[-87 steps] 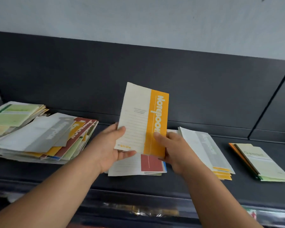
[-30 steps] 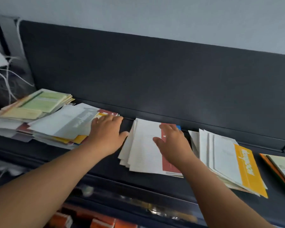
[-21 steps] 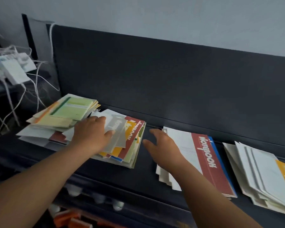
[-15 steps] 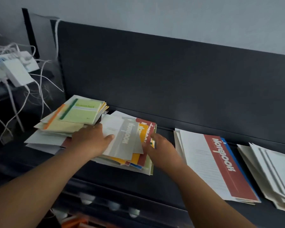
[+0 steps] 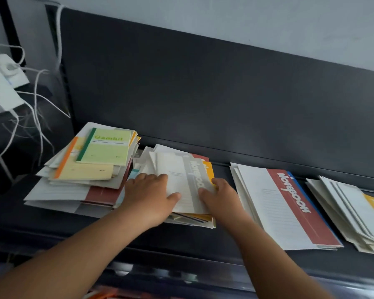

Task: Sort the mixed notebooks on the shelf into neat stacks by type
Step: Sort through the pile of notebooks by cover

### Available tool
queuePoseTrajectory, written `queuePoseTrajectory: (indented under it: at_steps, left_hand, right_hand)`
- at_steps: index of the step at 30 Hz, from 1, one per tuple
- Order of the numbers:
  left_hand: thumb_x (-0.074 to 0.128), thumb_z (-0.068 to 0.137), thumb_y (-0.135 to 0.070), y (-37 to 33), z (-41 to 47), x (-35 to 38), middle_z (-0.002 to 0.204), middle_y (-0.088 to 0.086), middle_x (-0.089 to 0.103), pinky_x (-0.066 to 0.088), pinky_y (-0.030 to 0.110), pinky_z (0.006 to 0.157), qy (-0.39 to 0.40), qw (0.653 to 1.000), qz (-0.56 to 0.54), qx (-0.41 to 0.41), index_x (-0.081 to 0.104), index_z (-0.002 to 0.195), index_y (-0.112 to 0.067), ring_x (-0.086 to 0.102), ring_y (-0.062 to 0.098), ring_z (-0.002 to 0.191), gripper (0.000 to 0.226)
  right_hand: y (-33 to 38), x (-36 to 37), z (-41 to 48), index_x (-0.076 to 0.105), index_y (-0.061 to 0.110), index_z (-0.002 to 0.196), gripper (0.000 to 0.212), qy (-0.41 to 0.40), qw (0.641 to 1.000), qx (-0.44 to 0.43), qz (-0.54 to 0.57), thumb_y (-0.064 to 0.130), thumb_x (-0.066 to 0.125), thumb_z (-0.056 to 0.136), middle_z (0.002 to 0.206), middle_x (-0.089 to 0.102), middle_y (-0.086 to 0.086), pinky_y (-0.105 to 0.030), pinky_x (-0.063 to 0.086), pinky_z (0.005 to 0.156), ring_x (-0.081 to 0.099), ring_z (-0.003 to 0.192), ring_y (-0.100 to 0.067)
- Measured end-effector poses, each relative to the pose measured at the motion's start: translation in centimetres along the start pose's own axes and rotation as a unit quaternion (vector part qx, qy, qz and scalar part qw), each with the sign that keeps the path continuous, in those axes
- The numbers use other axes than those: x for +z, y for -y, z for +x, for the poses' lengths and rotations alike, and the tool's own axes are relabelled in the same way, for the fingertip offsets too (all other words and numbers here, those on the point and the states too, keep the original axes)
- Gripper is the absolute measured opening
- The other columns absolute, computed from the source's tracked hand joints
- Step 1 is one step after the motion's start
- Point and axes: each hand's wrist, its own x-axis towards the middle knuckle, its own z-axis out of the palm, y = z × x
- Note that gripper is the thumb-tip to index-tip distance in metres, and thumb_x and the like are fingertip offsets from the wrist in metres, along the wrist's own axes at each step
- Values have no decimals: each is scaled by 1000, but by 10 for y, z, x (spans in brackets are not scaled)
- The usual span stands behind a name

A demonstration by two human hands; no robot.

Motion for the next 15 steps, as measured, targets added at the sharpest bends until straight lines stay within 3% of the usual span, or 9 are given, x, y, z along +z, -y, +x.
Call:
queuePoseTrajectory:
  at_steps: [3, 4, 6, 7, 10, 12, 15]
  left_hand:
    - [31, 94, -58, -8, -1, 2, 122, -5, 56, 32, 41, 92, 20, 999, -8, 29, 48, 115, -27, 41, 21, 119, 41]
    - [30, 94, -57, -10, -1, 3, 123, -6, 56, 31, 41, 93, 26, 999, -10, 33, 48, 117, -27, 40, 21, 119, 42]
    - [29, 96, -54, -13, 0, 2, 127, -6, 54, 31, 41, 96, 34, 998, -20, 39, 46, 123, -27, 40, 20, 121, 43]
    - [29, 96, -53, -14, 0, 0, 129, -6, 53, 32, 41, 97, 35, 998, -25, 39, 46, 127, -27, 40, 20, 122, 43]
    - [30, 98, -51, -16, 3, -4, 138, -5, 49, 30, 41, 100, 49, 998, -41, 28, 43, 135, -27, 38, 21, 128, 46]
    - [29, 99, -50, -16, 4, -7, 140, -5, 48, 30, 41, 102, 58, 997, -47, 20, 40, 140, -28, 37, 21, 130, 48]
    - [32, 98, -48, -15, 6, -12, 126, -4, 55, 37, 39, 96, 64, 995, -71, 4, 40, 137, -25, 48, 21, 118, 46]
  right_hand:
    - [-5, -12, 4, 47, 20, 128, 42, -42, 995, 52, 68, 27, 65, 91, 121, 58, -1, -26, 48, 70, 58, 94, -17]
    - [-8, -16, 6, 44, 17, 136, 54, -51, 989, 75, 113, 24, 69, 89, 124, 57, -4, -28, 52, 74, 59, 98, -20]
    - [-11, -21, 9, 43, 8, 140, 65, -39, 958, 127, 252, 17, 75, 84, 124, 61, -9, -40, 58, 81, 65, 99, -26]
    - [-11, -24, 10, 49, 5, 133, 56, -18, 942, 144, 303, 15, 75, 84, 117, 66, -12, -43, 59, 80, 68, 96, -29]
    - [-14, -24, 12, 62, 6, 112, 29, 18, 946, 140, 292, 14, 73, 86, 101, 72, -11, -41, 60, 77, 70, 90, -28]
    - [-15, -24, 12, 63, 9, 111, 25, 7, 952, 121, 283, 12, 71, 87, 101, 72, -8, -42, 60, 77, 70, 91, -27]
    - [-15, -25, 11, 62, 15, 111, 23, -1, 940, 93, 327, 7, 65, 90, 103, 71, -7, -42, 60, 75, 69, 93, -28]
